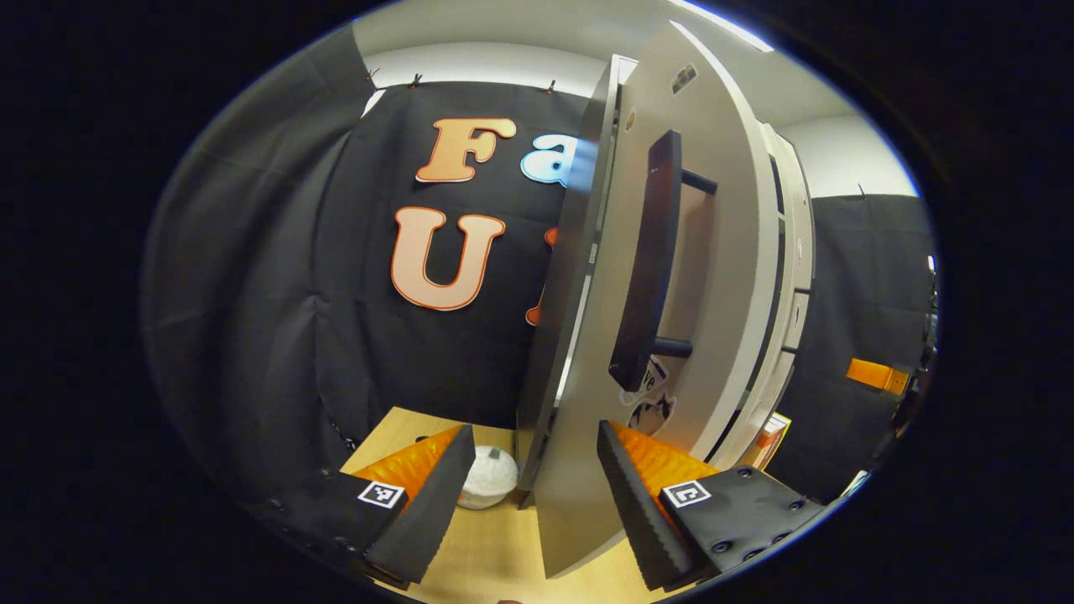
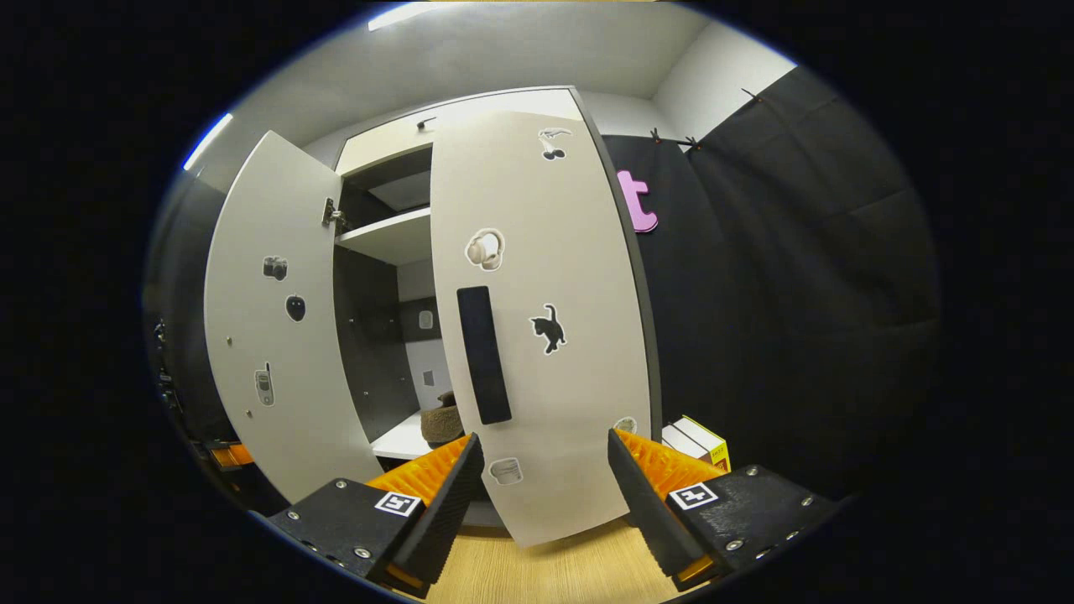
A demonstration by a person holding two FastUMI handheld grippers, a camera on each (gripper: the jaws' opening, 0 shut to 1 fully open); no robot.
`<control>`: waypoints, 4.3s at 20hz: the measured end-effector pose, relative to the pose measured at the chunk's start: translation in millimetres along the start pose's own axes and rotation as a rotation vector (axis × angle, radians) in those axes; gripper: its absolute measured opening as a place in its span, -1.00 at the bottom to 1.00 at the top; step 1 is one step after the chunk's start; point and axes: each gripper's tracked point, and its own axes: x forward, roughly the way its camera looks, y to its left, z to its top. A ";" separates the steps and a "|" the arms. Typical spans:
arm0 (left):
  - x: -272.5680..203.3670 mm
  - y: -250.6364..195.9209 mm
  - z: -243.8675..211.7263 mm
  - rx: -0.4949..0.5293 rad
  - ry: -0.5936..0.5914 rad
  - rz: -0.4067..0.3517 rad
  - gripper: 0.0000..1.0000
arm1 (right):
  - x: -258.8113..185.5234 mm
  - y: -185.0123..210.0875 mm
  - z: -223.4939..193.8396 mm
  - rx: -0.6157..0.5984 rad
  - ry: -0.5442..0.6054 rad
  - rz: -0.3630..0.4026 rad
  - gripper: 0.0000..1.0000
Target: Grab one shoe with the right hand and put it into the shoe cabinet, grab the other shoe with the left hand and put it into the shoe cabinet; then close the right door with the right hand and the left door with the left hand.
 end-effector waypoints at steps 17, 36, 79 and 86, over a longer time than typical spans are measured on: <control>54.9 -67.0 -8.1 0.089 0.010 -0.071 0.95 | -42.8 -29.2 17.0 -0.016 -0.053 0.021 0.83; 160.8 -128.8 -25.7 0.109 0.068 -0.140 0.99 | -33.3 -73.0 8.4 -0.003 -0.053 -0.054 0.83; -37.5 -57.0 144.1 0.153 -0.093 0.121 0.93 | 24.6 -58.7 83.4 -0.162 -0.058 0.017 0.84; -113.2 21.8 210.8 0.169 -0.212 0.257 0.92 | 5.5 -37.7 112.3 -0.205 -0.082 0.025 0.83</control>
